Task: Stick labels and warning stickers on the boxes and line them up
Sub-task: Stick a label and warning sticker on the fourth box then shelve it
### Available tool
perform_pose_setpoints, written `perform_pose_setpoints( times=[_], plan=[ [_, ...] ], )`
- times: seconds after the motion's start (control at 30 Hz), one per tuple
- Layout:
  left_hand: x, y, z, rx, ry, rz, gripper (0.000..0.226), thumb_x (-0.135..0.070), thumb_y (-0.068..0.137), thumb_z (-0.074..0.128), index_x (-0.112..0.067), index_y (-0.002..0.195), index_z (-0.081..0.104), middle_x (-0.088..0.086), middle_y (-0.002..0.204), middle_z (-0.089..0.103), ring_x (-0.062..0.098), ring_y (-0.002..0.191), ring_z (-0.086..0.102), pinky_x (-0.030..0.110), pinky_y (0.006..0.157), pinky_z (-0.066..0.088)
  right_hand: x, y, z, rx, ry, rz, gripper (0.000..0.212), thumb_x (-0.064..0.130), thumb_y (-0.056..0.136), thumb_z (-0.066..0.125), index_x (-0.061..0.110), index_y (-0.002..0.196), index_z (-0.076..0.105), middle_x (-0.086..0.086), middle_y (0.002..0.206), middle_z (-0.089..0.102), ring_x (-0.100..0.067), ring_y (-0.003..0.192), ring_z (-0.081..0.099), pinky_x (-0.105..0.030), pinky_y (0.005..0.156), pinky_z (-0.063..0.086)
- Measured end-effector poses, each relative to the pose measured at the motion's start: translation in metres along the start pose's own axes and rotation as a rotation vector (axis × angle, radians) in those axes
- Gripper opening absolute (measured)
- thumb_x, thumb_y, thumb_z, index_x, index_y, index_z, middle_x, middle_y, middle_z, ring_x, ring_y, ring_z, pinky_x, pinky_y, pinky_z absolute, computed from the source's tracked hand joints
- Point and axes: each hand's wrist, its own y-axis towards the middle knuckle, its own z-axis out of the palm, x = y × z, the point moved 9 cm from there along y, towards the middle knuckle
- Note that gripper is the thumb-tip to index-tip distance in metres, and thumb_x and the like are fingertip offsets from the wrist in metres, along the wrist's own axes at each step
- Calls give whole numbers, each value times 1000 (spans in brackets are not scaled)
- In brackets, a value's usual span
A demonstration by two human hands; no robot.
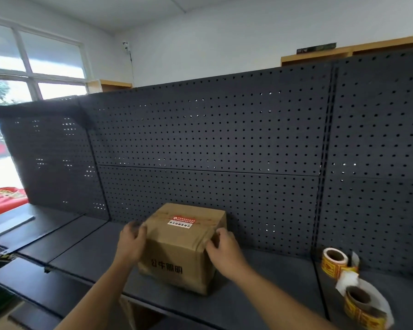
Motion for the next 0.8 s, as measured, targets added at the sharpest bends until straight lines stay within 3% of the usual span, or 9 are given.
perform_pose_setpoints(
  times=[0.13, 0.2, 0.3, 0.53, 0.7, 0.8],
  plan=[
    [20, 18, 18, 54, -252, -189, 73, -51, 102, 55, -12, 159, 30, 16, 160, 38, 37, 144, 39, 52, 115, 35, -6, 18, 24, 25, 136, 129, 66, 56, 95, 60, 23, 148, 42, 4, 142, 50, -18, 127, 52, -35, 108, 45],
    [30, 23, 27, 73, -329, -254, 77, -50, 97, 63, -11, 156, 33, 18, 154, 42, 37, 133, 45, 52, 105, 41, -15, 23, 36, 13, 166, 171, 90, 67, 90, 60, 25, 161, 23, 0, 156, 41, -25, 141, 43, -41, 114, 41],
    [40, 24, 36, 61, -376, -297, 73, -48, 92, 70, -11, 148, 42, 15, 141, 49, 32, 118, 48, 49, 94, 43, -25, 21, 46, 29, 241, 221, 111, 79, 79, 55, 33, 164, 1, 2, 166, 26, -27, 147, 35, -47, 119, 35],
    [37, 7, 37, -11, -443, -307, 62, -46, 91, 70, -13, 140, 50, 9, 127, 52, 30, 113, 49, 46, 88, 43, -28, 16, 46, 43, 376, 209, 96, 69, 92, 51, 33, 164, -2, 4, 169, 23, -24, 150, 33, -47, 122, 33],
    [30, -22, 33, -103, -495, -302, 56, -48, 93, 66, -14, 134, 52, 12, 124, 56, 31, 111, 53, 48, 87, 45, -18, -2, 23, 32, 428, 177, 86, 60, 93, 59, 38, 163, 13, 9, 156, 45, -18, 136, 48, -45, 114, 44],
    [7, -51, 32, -142, -534, -255, 38, -45, 99, 57, -16, 124, 52, 12, 121, 57, 28, 108, 53, 45, 85, 44, -9, -15, -10, -1, 401, 92, 79, 61, 87, 64, 45, 157, 30, 16, 140, 60, -11, 125, 58, -42, 107, 51]
  ],
)
